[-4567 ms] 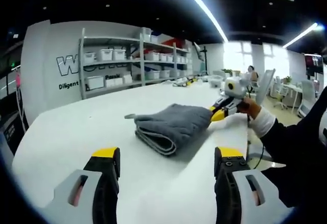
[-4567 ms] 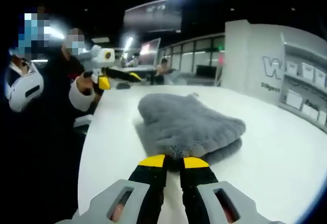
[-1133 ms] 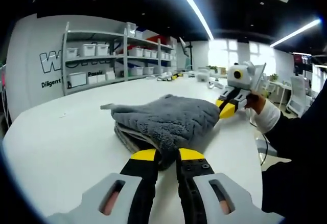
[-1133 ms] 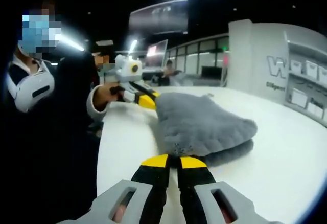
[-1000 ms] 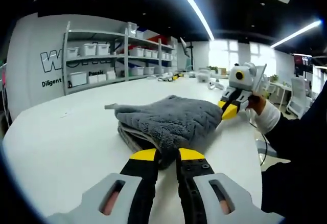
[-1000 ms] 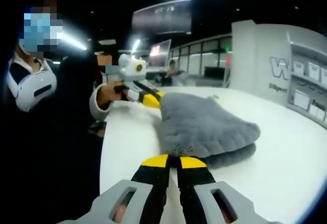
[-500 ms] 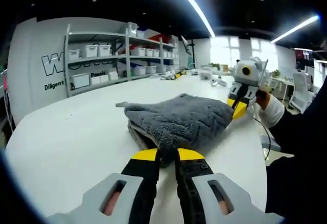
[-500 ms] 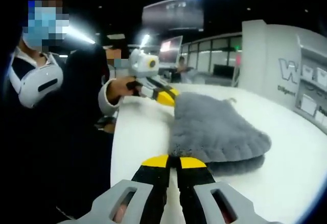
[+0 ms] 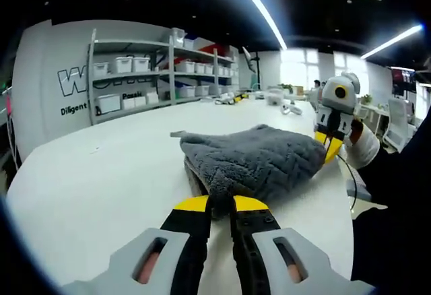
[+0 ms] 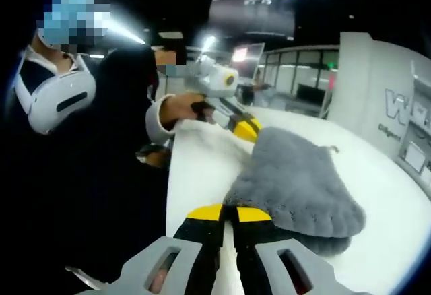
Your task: Open the folded towel by lifting each exposed corner and separating the folded layers until the towel lies flat within the target outline without major curled edges
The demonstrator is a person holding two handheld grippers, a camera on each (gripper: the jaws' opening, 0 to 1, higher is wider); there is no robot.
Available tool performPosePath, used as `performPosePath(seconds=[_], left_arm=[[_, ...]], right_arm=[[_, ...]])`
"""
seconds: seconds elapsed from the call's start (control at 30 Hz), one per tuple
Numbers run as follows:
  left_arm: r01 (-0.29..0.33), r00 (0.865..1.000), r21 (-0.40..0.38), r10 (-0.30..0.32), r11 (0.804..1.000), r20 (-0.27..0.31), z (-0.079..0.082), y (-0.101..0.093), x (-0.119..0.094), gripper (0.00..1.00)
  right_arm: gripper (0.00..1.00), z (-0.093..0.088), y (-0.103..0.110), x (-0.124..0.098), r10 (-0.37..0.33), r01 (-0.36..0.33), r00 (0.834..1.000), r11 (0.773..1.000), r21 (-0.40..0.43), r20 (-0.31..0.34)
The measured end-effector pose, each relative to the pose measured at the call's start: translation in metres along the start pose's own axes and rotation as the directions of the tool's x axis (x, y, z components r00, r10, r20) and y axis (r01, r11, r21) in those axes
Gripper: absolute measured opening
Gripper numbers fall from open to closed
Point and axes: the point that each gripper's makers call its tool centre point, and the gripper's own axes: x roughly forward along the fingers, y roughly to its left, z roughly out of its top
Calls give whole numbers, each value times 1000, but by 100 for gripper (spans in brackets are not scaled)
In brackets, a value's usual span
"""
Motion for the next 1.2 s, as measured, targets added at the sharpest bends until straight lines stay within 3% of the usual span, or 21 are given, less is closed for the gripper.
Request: performPosePath(seconds=[0.7, 0.87, 1.2], left_arm=[[-36, 999, 2, 36, 999, 0, 0, 8, -6, 10], [-46, 999, 23, 46, 999, 1, 1, 10, -6, 13], [-71, 997, 34, 71, 997, -8, 0, 16, -9, 22]], right_arm=[[1, 16, 24, 18, 58, -65, 997, 989, -130, -54], [2, 17, 14, 11, 17, -30, 998, 976, -214, -63], [5, 18, 0, -15, -45, 28, 997, 966, -258, -61]])
